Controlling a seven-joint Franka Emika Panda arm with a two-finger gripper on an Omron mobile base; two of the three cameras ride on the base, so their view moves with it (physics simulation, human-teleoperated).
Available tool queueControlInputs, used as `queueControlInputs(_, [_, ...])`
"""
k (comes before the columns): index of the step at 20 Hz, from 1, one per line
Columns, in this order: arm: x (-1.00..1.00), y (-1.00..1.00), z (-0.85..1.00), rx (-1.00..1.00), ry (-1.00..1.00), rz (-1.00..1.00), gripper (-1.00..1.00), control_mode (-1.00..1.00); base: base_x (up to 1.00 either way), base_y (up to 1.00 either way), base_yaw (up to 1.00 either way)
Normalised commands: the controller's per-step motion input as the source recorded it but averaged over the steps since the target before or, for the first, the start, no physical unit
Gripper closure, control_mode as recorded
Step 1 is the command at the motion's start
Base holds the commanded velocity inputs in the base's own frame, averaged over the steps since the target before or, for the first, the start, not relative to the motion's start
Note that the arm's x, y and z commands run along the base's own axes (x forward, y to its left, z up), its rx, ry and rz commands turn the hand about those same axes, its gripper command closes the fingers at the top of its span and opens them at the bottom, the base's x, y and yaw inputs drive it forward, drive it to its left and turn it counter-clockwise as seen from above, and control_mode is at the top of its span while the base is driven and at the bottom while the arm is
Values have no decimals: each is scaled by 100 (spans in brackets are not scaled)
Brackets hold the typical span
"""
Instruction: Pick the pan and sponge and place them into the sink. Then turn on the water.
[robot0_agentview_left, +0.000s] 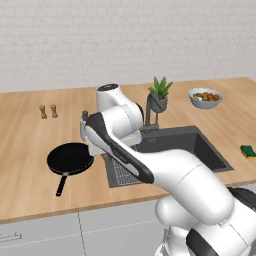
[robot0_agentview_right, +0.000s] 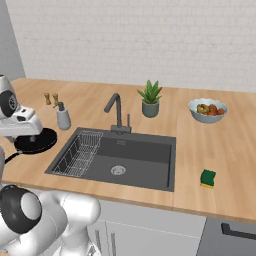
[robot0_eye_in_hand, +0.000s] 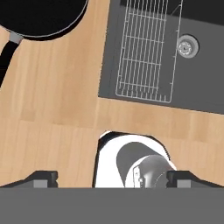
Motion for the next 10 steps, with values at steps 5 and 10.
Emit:
queueControlInputs(5, [47, 57, -27, 0, 0, -7, -100, -100, 0, 0, 0])
queueControlInputs(10, [26, 68, -37, 0, 0, -12, -100, -100, 0, 0, 0])
